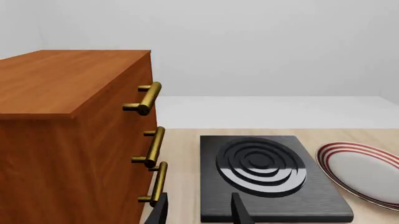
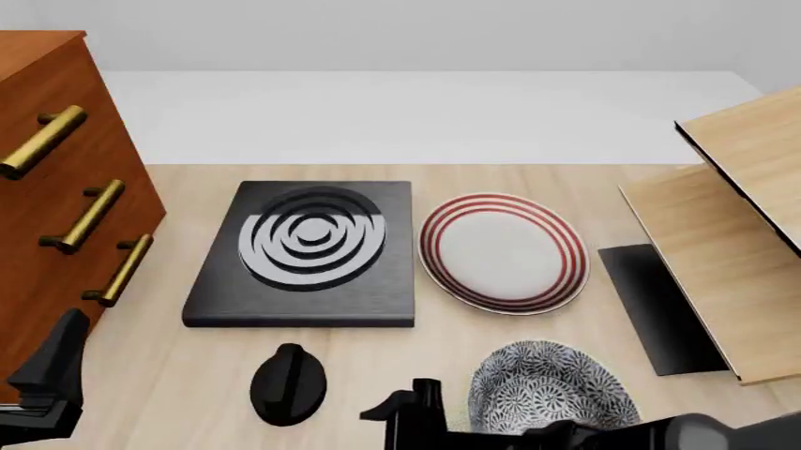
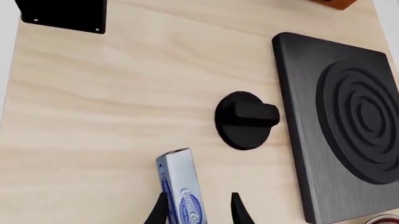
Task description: Pick up the cream cheese and put it in the bowl.
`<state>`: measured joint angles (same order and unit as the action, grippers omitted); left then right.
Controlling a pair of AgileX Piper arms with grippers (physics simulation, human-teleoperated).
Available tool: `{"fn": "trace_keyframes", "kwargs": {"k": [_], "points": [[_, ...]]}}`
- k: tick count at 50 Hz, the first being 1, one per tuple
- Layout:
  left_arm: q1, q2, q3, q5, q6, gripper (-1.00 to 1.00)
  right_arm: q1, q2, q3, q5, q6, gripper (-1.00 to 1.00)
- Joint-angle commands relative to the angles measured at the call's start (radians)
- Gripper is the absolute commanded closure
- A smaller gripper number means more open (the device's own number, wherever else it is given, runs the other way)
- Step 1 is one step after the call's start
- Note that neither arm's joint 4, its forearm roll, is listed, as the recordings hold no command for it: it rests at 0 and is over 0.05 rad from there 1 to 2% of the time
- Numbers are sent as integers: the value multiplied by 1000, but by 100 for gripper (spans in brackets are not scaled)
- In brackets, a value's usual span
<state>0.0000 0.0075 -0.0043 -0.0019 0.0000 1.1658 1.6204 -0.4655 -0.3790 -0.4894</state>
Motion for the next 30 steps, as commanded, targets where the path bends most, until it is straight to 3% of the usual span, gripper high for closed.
{"fn": "trace_keyframes", "kwargs": {"k": [1, 22, 23, 30], "points": [[0, 0, 0, 0, 0, -100, 11, 68, -24, -26, 20, -100], [0, 0, 0, 0, 0, -100, 19, 132, -24, -68, 46, -100], [0, 0, 0, 0, 0, -100, 17, 131, -24, -68, 44, 100], [0, 0, 0, 0, 0, -100, 15, 121, -19, -67, 38, 100]]}}
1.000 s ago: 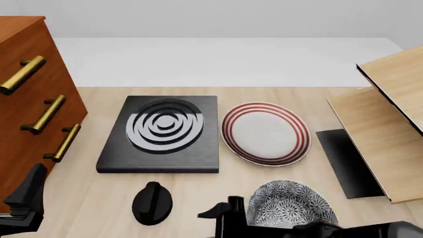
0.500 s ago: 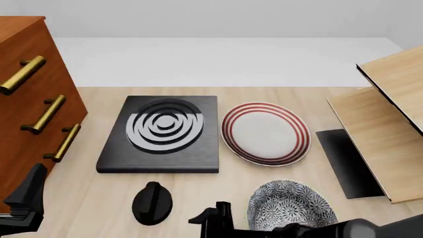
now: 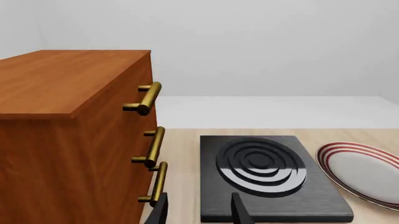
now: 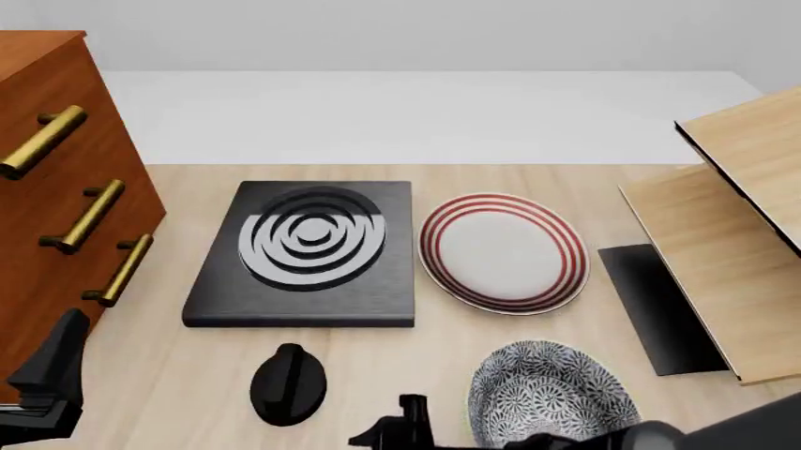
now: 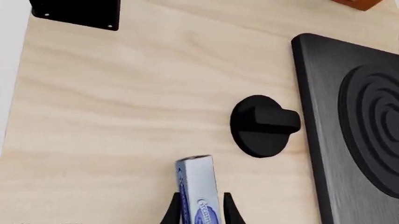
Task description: Pick up the cream cheese and put it in the bowl.
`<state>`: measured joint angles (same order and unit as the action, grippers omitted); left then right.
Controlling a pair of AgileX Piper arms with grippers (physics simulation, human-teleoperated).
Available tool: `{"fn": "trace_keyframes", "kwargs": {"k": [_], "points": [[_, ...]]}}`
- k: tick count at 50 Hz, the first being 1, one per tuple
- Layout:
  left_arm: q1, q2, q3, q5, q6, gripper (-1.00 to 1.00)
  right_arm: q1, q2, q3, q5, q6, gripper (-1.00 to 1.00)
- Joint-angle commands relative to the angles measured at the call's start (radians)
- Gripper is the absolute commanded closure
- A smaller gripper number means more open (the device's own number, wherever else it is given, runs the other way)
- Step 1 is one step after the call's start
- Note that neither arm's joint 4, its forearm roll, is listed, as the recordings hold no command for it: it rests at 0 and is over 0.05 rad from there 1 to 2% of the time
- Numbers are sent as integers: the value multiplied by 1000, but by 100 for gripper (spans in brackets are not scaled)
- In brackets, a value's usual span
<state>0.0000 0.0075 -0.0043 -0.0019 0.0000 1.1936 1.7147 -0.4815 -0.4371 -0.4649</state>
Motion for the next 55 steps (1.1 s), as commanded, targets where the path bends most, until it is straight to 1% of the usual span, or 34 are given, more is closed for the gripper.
{"fn": "trace_keyframes", "kwargs": {"k": [1, 6, 7, 9, 14, 25, 27, 30, 34, 36, 37, 38, 39, 42, 46, 55], "points": [[0, 0, 0, 0, 0, -100, -12, 25, -3, -7, 13, 100], [0, 0, 0, 0, 0, -100, -18, -15, 2, 12, -2, 100], [0, 0, 0, 0, 0, -100, -27, -52, 8, 25, -11, 100], [0, 0, 0, 0, 0, -100, -30, -67, 11, 30, -13, 100], [0, 0, 0, 0, 0, -100, -54, -175, 28, 67, -28, 100], [0, 0, 0, 0, 0, -100, -92, -344, 45, 142, -34, 100], [0, 0, 0, 0, 0, -100, -92, -390, 40, 167, -17, 100], [0, 0, 0, 0, 0, -100, -107, -424, 43, 182, -19, 100], [0, 0, 0, 0, 0, -100, -134, -506, 42, 220, 3, 100], [0, 0, 0, 0, 0, -100, -135, -513, 43, 224, 2, 100], [0, 0, 0, 0, 0, -100, -154, -547, 45, 237, 14, 100], [0, 0, 0, 0, 0, -100, -154, -548, 46, 237, 14, 100], [0, 0, 0, 0, 0, -100, -171, -579, 49, 249, 20, 100], [0, 0, 0, 0, 0, -100, -184, -615, 49, 264, 35, 100], [0, 0, 0, 0, 0, -100, -224, -699, 50, 300, 70, 100], [0, 0, 0, 0, 0, -100, -287, -809, 76, 345, 85, 100]]}}
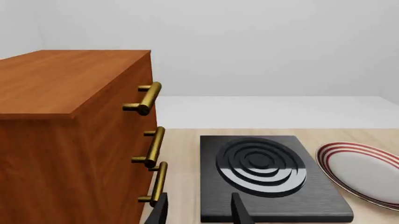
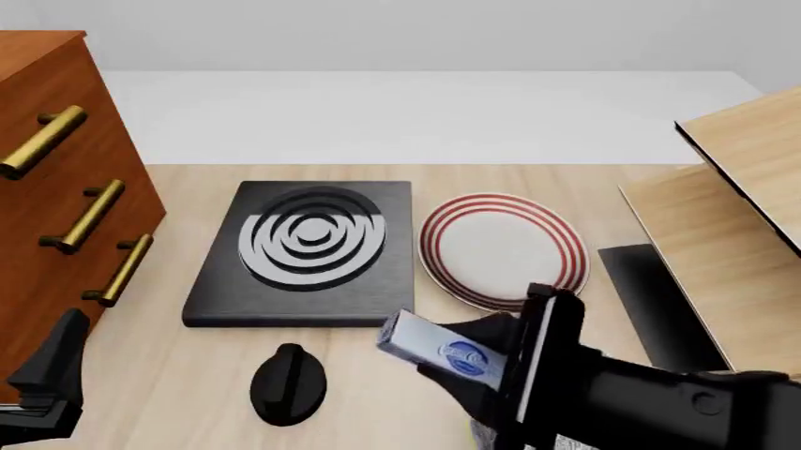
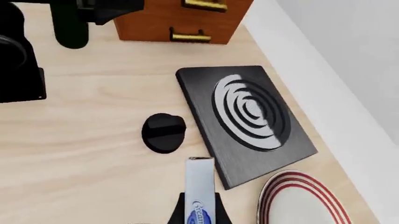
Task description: Pick up the cream cheese and put it in the bowl.
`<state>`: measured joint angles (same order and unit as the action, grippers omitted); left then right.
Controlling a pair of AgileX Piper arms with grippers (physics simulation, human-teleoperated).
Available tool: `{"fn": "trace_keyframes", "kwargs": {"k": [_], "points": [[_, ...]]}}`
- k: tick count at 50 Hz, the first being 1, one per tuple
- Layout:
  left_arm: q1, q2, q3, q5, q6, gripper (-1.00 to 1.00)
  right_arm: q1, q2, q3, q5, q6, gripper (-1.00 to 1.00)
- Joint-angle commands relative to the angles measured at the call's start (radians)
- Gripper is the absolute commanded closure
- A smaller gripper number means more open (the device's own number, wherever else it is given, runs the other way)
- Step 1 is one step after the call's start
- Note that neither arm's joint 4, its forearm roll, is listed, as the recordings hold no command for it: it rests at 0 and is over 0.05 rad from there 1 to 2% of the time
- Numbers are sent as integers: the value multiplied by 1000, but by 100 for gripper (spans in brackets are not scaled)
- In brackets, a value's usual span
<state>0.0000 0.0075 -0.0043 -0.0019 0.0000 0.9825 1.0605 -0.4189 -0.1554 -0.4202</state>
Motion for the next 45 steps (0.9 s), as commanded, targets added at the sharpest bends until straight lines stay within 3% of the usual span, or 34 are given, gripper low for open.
{"fn": "trace_keyframes", "kwargs": {"k": [1, 29, 45], "points": [[0, 0, 0, 0, 0, -100, -92, -171, 15, 71, 43, 100], [0, 0, 0, 0, 0, -100, -299, -454, 91, 176, 169, 100], [0, 0, 0, 0, 0, -100, -354, -443, 159, 139, 217, 100]]}}
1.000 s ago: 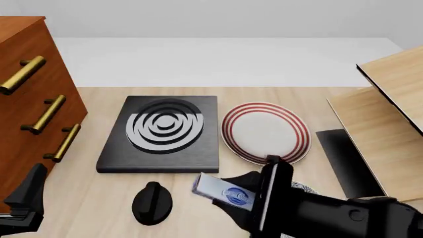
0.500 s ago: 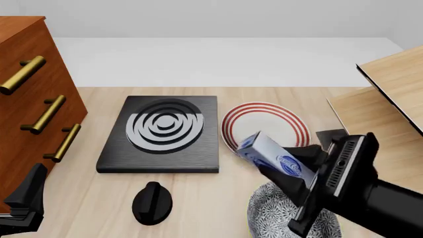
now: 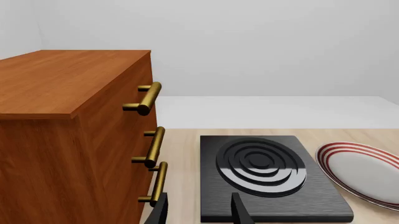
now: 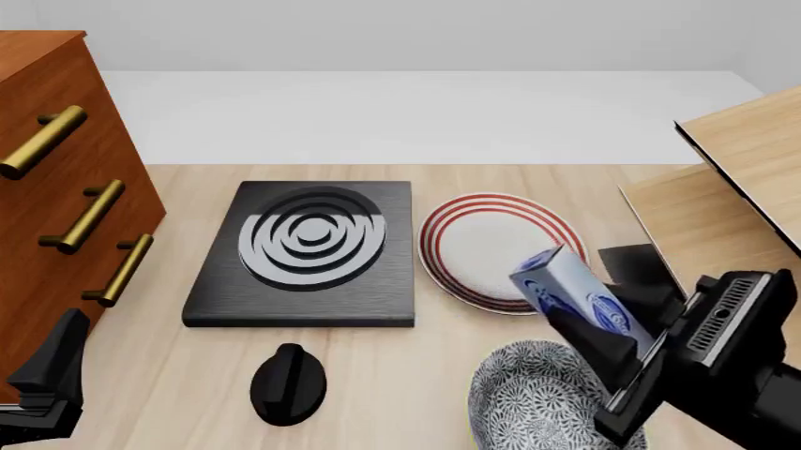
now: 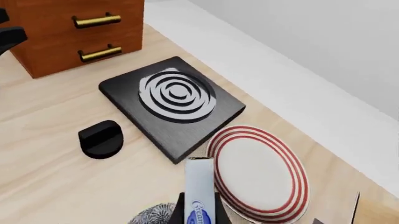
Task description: Pick up the cream cheese and put it in the bowl.
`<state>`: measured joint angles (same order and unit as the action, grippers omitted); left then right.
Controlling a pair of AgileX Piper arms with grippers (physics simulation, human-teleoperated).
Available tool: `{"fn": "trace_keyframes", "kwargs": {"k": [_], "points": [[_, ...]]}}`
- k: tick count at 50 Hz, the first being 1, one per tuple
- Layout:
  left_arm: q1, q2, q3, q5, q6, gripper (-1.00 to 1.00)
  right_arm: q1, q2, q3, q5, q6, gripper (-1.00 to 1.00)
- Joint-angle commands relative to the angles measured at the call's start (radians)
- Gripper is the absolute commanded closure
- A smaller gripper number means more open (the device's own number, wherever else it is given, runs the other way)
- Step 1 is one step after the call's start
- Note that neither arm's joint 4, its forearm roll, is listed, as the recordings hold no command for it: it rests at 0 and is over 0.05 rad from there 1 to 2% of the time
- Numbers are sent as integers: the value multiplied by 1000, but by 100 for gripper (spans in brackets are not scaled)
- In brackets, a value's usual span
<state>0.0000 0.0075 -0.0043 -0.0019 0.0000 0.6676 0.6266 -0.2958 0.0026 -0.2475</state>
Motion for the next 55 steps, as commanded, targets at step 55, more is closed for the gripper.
{"fn": "trace_keyframes", "kwargs": {"k": [55], "points": [[0, 0, 0, 0, 0, -100, -59, 314, 194, -354, 145, 100]]}}
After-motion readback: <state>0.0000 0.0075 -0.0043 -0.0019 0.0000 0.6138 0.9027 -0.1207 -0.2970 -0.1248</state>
